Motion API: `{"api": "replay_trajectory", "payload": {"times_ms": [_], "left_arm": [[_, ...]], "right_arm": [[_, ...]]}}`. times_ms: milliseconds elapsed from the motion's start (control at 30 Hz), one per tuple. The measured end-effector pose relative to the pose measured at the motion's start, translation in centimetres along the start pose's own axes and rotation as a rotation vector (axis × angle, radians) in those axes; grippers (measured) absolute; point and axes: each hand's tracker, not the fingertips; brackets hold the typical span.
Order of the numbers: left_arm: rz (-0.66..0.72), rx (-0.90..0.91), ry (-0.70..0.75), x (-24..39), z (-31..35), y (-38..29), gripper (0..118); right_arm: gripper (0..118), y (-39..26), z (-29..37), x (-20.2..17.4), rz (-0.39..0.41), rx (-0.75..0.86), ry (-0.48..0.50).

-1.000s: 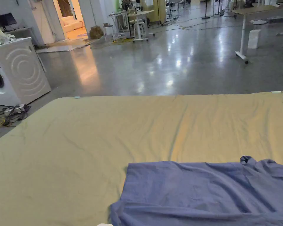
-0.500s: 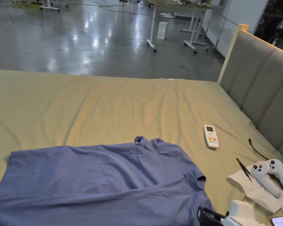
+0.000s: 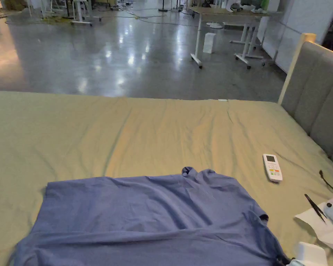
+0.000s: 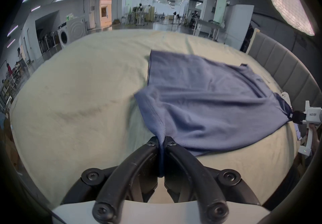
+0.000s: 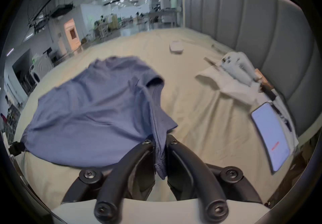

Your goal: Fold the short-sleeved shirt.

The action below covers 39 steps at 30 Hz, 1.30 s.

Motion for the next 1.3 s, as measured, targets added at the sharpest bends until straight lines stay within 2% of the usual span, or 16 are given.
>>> {"api": "replay_trajectory", "payload": {"times_ms": [67,100,167,300,400,567,600,633,667,700,733,900,1033,1167,1233,1300], "left_arm": [[0.019,0.015,-0.046,0.0,2.8,0.8,5],[0.012,0.015,-0.036,-0.2,3.7,0.8,5],[-0.035,0.029,-0.019,-0.5,5.4,-0.1,5],[-0.012,-0.029,-0.042,-2.0,8.0,-3.5,5],[-0.037,-0.111,-0.051,-2.7,8.7,-6.7,5],[-0.032,-0.083,-0.045,-2.3,7.9,-8.8,6],[-0.015,-0.081,-0.039,-2.4,7.7,-8.8,15],[-0.010,-0.091,-0.022,-2.5,7.6,-8.5,40],[-0.011,-0.098,-0.015,-2.5,7.8,-8.5,79],[-0.014,-0.085,-0.015,-2.4,8.4,-8.2,98],[-0.020,-0.054,-0.026,-2.2,9.4,-7.9,99],[-0.060,0.215,-0.033,1.1,16.3,-4.4,96],[-0.084,0.446,-0.055,5.2,21.9,-2.0,96],[-0.161,0.587,-0.093,9.1,26.0,-1.1,91],[-0.221,0.598,-0.114,10.9,27.6,-0.8,75],[-0.278,0.575,-0.147,12.1,28.3,-0.8,40]], "right_arm": [[10,0.7,3.6,-0.5,-0.021,0.009,-0.005],[10,0.4,5.0,-0.5,-0.051,0.023,-0.006],[9,-0.6,7.2,-0.2,-0.050,0.033,-0.009],[9,-5.0,9.8,1.7,-0.073,0.010,0.002],[9,-8.3,11.4,2.2,-0.035,-0.050,-0.004],[10,-10.7,10.9,2.0,-0.022,-0.081,0.008],[17,-10.9,10.3,2.1,-0.020,-0.103,0.011],[38,-10.9,10.2,2.1,-0.009,-0.115,0.005],[70,-11.1,10.3,2.2,0.005,-0.103,0.007],[80,-11.1,11.0,2.3,0.019,-0.074,0.011],[79,-10.7,11.9,2.3,0.023,-0.049,0.015],[78,-8.0,16.8,1.9,-0.018,0.107,0.159],[78,-5.0,22.8,-2.2,0.081,0.327,0.222],[78,-3.5,26.7,-5.1,0.171,0.496,0.277],[75,-3.1,28.2,-6.2,0.191,0.539,0.311],[59,-2.7,29.2,-7.1,0.207,0.544,0.345]]}}
